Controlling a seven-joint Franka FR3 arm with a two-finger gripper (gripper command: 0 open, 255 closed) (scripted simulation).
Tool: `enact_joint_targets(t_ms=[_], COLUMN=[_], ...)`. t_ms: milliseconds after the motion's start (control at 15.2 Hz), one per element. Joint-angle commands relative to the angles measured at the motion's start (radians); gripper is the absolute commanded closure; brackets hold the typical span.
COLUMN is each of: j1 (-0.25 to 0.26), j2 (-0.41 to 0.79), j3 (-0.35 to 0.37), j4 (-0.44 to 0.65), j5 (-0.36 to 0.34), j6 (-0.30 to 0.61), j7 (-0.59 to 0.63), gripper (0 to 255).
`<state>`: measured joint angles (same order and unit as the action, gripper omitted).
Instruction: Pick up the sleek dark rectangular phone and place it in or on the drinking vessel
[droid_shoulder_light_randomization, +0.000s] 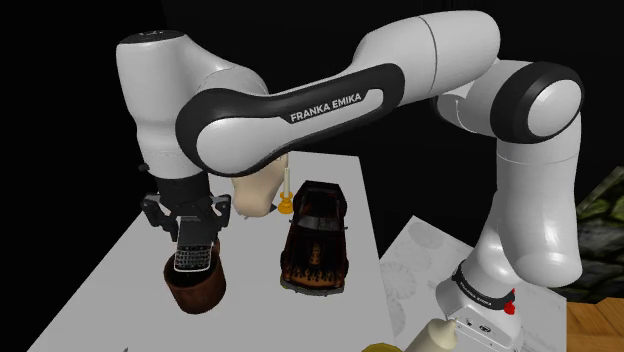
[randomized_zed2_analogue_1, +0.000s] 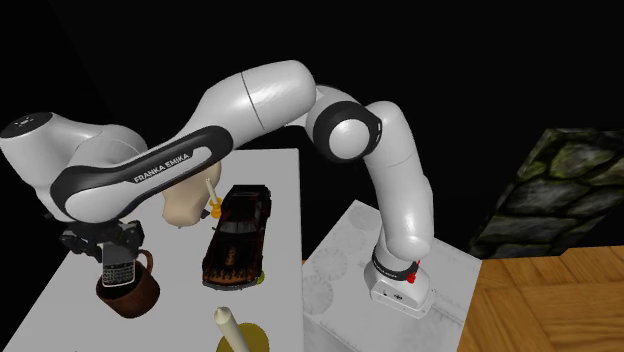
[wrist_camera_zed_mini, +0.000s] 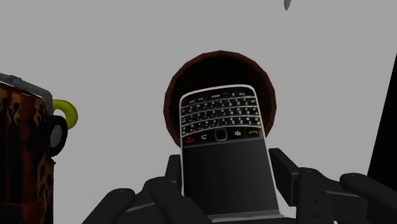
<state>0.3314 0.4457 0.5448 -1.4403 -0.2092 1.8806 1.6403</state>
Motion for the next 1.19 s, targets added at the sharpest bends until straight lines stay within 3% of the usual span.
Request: enact_joint_targets(t_ms=[0,264,792,858,1122], j1=[-0.002,-0.004,-0.005,-0.006,-0.007], j2=[0.005,0.015,0.015,0.012,0.011], j3=[-0.002,-0.006,-0.006,-0.006,-0.006], j4=[-0.024,-0.068,-0.068,-0.073,-0.076], j5=[-0.003,-0.011,-0.011,-0.009,-0.009], j6=[0.028,0.081,0.081,0.084,0.085], j7=[0.001,0.006,0.006,0.006,0.006], gripper=[255,255,255,0,0])
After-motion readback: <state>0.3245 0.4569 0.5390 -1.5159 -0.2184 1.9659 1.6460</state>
